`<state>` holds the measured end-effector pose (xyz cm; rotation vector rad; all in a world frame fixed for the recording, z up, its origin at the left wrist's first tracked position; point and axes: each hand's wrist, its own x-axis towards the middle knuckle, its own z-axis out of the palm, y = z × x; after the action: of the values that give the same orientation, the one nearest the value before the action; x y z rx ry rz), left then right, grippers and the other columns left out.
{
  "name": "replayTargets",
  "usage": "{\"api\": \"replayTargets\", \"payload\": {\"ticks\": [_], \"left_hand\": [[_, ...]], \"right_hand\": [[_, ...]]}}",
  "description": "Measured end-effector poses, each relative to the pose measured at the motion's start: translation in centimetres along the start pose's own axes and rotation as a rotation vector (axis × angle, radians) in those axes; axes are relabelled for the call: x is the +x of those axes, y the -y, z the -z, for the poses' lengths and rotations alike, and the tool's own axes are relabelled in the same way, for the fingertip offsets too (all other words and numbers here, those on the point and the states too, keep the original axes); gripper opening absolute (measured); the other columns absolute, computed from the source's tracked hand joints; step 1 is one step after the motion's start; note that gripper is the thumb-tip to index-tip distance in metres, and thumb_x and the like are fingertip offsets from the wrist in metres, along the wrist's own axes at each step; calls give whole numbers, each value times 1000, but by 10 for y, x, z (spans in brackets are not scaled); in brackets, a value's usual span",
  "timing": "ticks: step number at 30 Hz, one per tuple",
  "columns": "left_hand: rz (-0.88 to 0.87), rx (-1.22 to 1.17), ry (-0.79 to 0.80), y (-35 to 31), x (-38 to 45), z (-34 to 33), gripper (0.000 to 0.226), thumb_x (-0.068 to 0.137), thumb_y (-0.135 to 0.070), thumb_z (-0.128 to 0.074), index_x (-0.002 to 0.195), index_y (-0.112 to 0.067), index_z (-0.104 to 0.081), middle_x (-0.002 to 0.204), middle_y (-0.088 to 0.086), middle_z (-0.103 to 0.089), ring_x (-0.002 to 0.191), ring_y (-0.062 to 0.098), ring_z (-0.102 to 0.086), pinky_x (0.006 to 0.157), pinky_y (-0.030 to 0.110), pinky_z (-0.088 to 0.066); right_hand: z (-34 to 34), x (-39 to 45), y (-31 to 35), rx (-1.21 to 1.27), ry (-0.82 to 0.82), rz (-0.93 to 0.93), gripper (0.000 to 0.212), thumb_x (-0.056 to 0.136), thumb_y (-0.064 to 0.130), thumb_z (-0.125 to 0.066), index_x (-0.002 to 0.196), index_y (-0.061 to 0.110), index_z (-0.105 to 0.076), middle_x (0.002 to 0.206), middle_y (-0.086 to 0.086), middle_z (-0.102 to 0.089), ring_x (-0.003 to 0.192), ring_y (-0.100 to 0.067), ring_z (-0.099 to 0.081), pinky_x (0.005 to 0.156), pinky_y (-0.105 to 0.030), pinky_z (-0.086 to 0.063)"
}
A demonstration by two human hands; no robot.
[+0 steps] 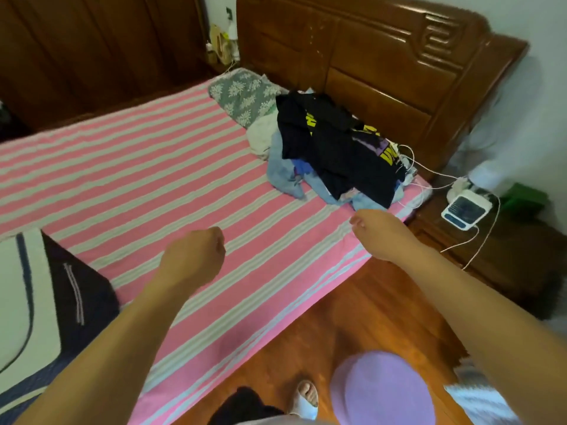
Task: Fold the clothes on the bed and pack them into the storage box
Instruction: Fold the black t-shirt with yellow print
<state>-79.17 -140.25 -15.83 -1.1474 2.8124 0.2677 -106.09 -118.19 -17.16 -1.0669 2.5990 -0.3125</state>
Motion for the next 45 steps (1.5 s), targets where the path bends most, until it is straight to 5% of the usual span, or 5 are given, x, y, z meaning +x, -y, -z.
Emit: {"api": "replayTargets", "payload": {"ticks": [7, 12, 28, 40, 45], "left_hand": [[120, -113, 39, 8, 95, -22, 26, 105, -26, -43, 117, -27, -66, 104, 0, -71, 78, 20, -64, 64, 29, -52], [145, -192, 71, -5, 192, -34, 27, 104, -26, -45, 121, -27, -66, 116, 8, -70, 97, 32, -65, 80, 39, -55], [324, -184, 229, -216, 406, -105, 35, 101, -22, -46, 132, -24, -62, 129, 9, -66, 112, 34, -64, 89, 38, -50], [622, -224, 180, -266, 456, -108, 32, 100, -21, -47, 128, -23, -63, 120, 7, -70, 109, 32, -64, 84, 38, -51], [648, -363, 88, -283, 442, -111, 32, 100, -21, -48, 129, -24, -62, 115, 3, -69, 100, 28, -65, 81, 38, -52]], "right_hand": [[13, 137, -30, -55, 47, -26, 19, 103, 16, -43, 90, 17, -57, 99, -12, -59, 94, -33, -56, 74, -31, -35], [26, 211, -55, -113, 97, -94, 30, 102, 13, -45, 126, 4, -60, 123, -19, -63, 113, -39, -58, 91, -40, -49], [13, 458, -238, 26, 252, -28, 26, 101, 21, -52, 123, 16, -65, 126, -10, -60, 111, -32, -58, 90, -41, -50], [-3, 671, -226, -291, 263, 333, 51, 99, 31, -54, 148, 36, -43, 167, -1, 9, 152, -34, 4, 120, -51, -23], [6, 680, -221, -128, 170, 304, 62, 103, 23, -47, 158, 16, -21, 165, -5, -21, 154, -25, -9, 125, -47, -10]]}}
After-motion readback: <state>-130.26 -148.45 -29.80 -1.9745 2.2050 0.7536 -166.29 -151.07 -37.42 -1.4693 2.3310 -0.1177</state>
